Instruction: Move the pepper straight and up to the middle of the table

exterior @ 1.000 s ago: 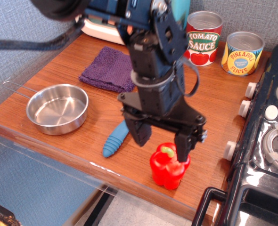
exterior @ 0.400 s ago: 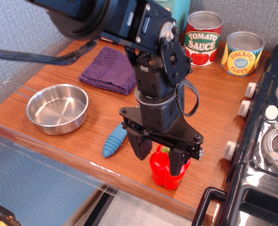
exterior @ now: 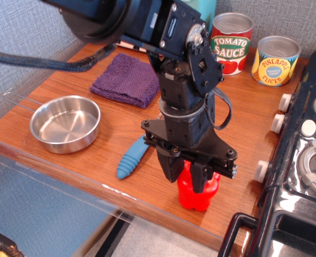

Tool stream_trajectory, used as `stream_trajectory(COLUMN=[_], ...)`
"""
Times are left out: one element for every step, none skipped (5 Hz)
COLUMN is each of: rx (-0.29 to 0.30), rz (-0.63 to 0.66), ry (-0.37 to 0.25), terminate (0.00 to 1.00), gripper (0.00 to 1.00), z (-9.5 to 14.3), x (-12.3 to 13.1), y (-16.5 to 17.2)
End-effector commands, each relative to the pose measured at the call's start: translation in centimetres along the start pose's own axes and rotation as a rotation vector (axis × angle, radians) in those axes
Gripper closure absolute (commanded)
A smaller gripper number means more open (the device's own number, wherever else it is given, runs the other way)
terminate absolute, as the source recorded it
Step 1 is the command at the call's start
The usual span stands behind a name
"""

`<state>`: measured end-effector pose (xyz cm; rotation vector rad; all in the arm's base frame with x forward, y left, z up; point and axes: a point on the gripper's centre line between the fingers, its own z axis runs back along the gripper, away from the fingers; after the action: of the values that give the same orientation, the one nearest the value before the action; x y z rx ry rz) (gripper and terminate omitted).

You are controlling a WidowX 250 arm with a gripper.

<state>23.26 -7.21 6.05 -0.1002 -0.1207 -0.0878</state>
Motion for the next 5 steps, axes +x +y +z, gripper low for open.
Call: stream_trajectory(rx=[0.002, 0.01, 0.018, 0.004, 0.008], rz=[-0.01, -0.006, 0.025, 0.07, 0.111], ry=[0.004, 0.004, -0.008, -0.068, -0.099], terminate=[0.0, 0.0, 0.0, 0.0, 0.0], gripper=[1.0, 1.0, 1.0, 1.0, 1.0], z=[0.0, -0.1, -0.1, 1.4, 2.0], x=[0.1, 0.4, 2.1, 4.4, 6.7], y=[-0.1, -0.1, 0.5, 1.3, 2.3])
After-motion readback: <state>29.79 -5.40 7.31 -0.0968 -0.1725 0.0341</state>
